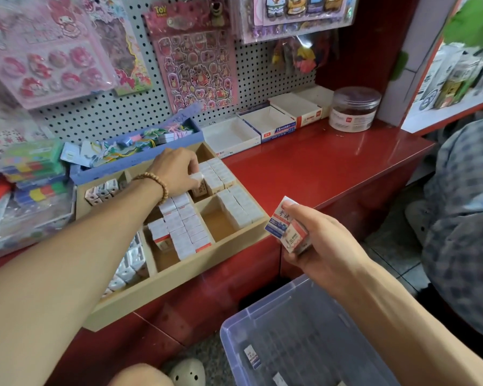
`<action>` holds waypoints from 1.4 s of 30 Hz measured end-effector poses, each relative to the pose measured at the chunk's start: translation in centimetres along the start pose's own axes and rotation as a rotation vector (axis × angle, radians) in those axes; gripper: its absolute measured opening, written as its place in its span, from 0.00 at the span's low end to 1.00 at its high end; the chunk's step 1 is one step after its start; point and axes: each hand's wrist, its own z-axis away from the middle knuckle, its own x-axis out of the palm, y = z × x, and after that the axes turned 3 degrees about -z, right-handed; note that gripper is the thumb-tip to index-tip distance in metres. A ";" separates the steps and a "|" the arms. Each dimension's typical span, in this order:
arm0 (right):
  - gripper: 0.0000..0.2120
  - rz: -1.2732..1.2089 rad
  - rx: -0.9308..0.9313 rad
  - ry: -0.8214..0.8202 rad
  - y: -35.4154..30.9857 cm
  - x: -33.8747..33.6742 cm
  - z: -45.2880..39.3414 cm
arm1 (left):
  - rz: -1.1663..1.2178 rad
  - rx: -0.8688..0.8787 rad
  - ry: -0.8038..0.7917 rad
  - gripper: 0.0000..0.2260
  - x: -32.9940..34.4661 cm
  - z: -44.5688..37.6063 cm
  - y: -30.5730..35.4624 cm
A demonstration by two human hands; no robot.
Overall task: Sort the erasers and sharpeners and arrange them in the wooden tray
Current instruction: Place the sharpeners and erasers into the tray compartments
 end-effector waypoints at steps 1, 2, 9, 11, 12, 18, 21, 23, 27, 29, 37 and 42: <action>0.08 0.005 0.005 -0.001 0.1 0.1 -0.1 | 0.012 0.000 0.022 0.09 0.3 0.1 0.1; 0.08 0.004 0.009 -0.001 0.1 0.1 -0.1 | 0.023 -0.005 0.044 0.10 0.6 0.2 0.2; 0.09 -0.019 0.027 -0.008 0.2 1.0 -0.3 | -0.113 0.025 0.091 0.11 1.4 0.4 0.7; 0.09 -0.047 0.030 -0.005 0.2 1.2 -0.3 | -0.191 0.029 0.093 0.10 1.2 0.3 1.1; 0.09 -0.057 0.033 -0.006 0.1 1.3 -0.4 | -0.211 0.023 0.088 0.11 0.9 0.4 1.2; 0.07 -0.122 0.025 -0.076 -0.2 1.8 -0.4 | 0.350 0.197 0.128 0.06 -2.1 4.3 4.2; 0.10 -0.118 0.023 -0.188 -0.1 2.3 -0.1 | 0.621 0.361 -0.190 0.12 -2.8 7.3 6.4; 0.12 -0.108 0.032 -0.231 0.1 2.6 0.2 | 0.631 0.392 -0.235 0.13 -2.9 8.0 6.7; 0.13 -0.132 0.067 -0.279 0.7 3.1 0.8 | 0.668 0.356 -0.234 0.12 -3.1 9.0 6.5; 0.16 -0.182 0.096 -0.276 0.9 3.4 1.0 | 0.686 0.326 -0.251 0.15 -3.2 9.4 6.2; 0.05 -0.283 0.077 -0.105 0.5 4.7 1.6 | 0.637 0.081 -0.103 0.13 -5.7 9.1 -0.1; 0.06 -0.242 0.072 -0.095 1.1 4.7 1.0 | 0.393 -0.068 0.055 0.10 -6.0 8.2 -5.1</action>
